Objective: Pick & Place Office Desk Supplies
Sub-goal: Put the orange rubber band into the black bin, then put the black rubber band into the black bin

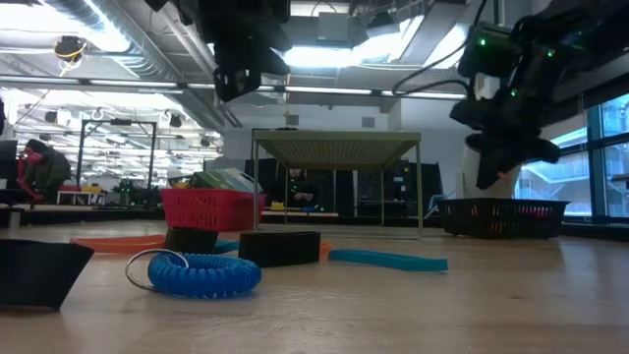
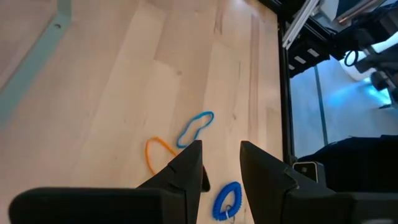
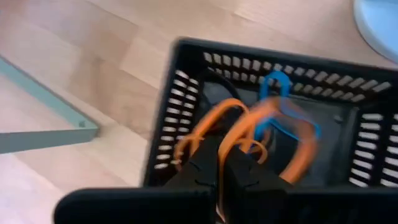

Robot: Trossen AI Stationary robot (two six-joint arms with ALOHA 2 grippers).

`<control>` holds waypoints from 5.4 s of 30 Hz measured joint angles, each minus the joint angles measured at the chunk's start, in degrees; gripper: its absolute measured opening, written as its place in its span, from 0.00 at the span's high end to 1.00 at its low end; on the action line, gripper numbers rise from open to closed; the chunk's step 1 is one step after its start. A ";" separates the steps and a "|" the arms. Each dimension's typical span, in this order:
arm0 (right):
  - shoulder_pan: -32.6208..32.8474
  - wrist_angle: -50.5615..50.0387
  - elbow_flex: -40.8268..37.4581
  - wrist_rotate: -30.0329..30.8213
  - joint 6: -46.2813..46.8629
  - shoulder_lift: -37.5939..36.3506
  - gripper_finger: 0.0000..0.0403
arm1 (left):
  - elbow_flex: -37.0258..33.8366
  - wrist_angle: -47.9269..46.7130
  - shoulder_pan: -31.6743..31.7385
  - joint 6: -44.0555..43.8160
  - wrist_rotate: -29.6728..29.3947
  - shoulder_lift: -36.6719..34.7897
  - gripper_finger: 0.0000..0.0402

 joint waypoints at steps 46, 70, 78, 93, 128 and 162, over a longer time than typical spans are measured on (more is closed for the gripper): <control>1.55 -11.55 21.57 -3.50 -8.24 0.03 0.55 | 0.02 -16.25 -7.79 28.17 -3.27 4.68 0.73; 16.48 -13.71 40.10 1.01 -0.87 -3.62 0.58 | 0.04 -8.04 -11.09 40.11 -5.61 17.34 0.51; 19.02 -13.71 43.66 4.04 -0.73 -3.62 0.58 | 0.04 -7.71 -11.43 41.49 -9.88 20.12 0.54; 20.97 -15.22 43.97 4.03 0.54 -3.60 0.58 | 0.04 -7.50 -16.11 42.86 -15.34 20.70 0.64; 21.01 -15.43 43.97 3.36 0.39 -3.60 0.58 | 2.91 -11.10 -17.29 37.01 -16.11 20.52 0.66; 24.18 -8.33 43.94 -3.04 0.74 -3.58 0.58 | 2.78 -12.70 -14.83 12.54 -10.46 8.75 0.99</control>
